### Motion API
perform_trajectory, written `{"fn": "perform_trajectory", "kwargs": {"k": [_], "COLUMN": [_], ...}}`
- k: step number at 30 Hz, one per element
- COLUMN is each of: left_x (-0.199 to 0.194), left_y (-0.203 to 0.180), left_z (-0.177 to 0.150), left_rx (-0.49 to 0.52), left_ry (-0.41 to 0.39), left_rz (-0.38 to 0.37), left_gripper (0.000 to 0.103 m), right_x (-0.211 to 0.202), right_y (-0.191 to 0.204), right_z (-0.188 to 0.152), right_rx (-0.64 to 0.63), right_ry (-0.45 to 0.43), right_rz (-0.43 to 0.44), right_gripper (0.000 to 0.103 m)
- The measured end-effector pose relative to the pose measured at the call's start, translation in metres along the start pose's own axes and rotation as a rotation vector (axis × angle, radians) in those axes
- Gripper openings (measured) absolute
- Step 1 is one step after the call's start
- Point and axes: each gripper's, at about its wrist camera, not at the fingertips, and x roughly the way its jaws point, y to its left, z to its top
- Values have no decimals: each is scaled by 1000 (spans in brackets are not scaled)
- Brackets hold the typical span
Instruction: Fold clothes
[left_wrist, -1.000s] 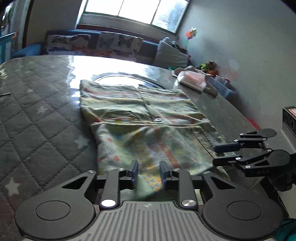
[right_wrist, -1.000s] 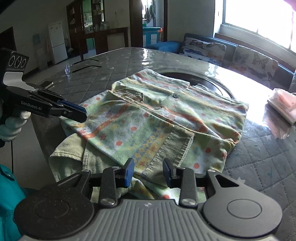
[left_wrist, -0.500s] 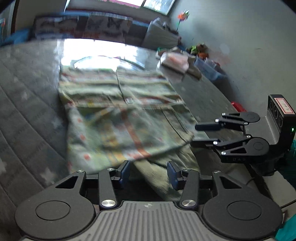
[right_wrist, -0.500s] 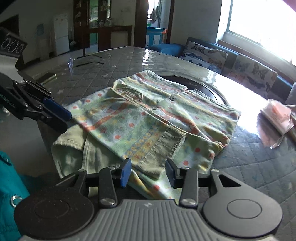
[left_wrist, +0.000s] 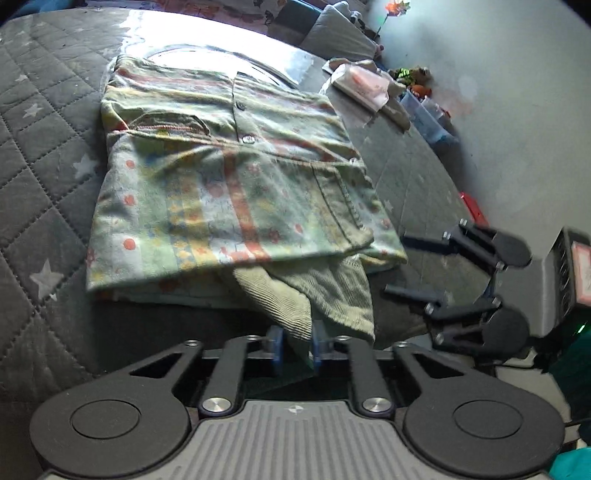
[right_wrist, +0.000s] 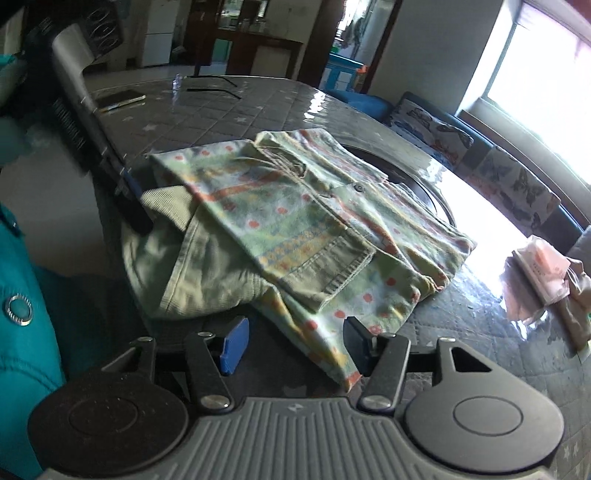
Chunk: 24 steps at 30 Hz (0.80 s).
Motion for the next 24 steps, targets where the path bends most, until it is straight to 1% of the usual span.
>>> {"fn": "perform_trajectory", "kwargs": {"k": [3,5,11,15,18,21,23,24], "left_x": [-9,-14,-17,-15,-11,-8,-9,-13], "left_y": [2,2,5,11,17,23,27,27], "left_z": [10,18,47,64,72,75,73,70], "left_rx": [-14,-15,-29,-33,-42,-45,-33,-14], "left_ry": [-34,-59,-94,-100,-95,-88,-86,-97], "left_rz": [-23,-29,-65,-78,-85,-86,-91,-90], "left_gripper": [13,13,12,12,12,12,12,13], "right_x": [0,1,10,19,28,38,41,42], "right_y": [3,6,11,10,8,-1,-9,-14], "right_z": [-3,-4,-2,7,14,23,28,30], "right_rx": [-27,-53,-92,-94,-71,-6,50,80], "right_ry": [-17,-37,-107,-153,-161,-145,-135,-128], "right_rz": [7,7,27,34,58,123,168,193], "right_gripper": [60,66,66,62,53,37,24,20]}}
